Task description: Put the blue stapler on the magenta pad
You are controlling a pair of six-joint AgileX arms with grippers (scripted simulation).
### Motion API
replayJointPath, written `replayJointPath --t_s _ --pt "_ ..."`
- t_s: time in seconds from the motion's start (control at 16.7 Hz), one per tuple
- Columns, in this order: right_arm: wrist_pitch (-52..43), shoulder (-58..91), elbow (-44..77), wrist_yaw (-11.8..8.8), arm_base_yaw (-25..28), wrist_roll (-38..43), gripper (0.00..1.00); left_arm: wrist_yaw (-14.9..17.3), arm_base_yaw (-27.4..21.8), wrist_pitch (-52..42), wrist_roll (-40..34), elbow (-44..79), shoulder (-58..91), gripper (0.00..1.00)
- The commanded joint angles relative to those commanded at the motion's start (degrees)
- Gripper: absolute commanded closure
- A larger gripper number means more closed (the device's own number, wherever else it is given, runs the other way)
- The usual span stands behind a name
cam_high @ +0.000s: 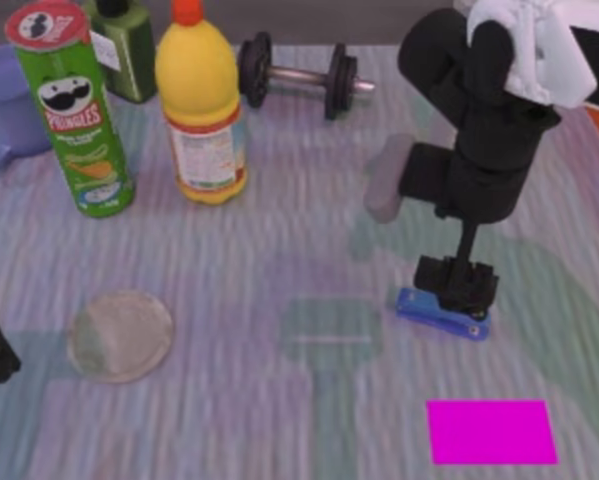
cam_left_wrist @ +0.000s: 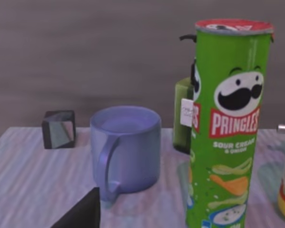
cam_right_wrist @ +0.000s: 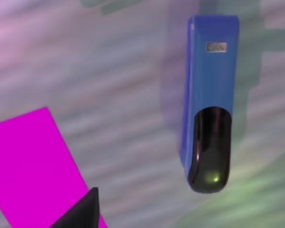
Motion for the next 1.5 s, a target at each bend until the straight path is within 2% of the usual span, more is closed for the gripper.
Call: replayJointPath --t_s 0.48,0.78,1.5 --pt "17.8 6.3 -11.1 0.0 0.3 0.3 0.0 0.0 0.0 0.0 0.0 0.0 0.0 0.0" --pt "19.2 7.0 -12.2 0.0 0.4 0.3 0.0 0.0 0.0 0.0 0.0 0.0 0.0 0.0" --pt "19.2 7.0 -12.2 0.0 0.4 0.3 0.9 0.0 0.0 0.0 0.0 0.0 0.0 0.0"
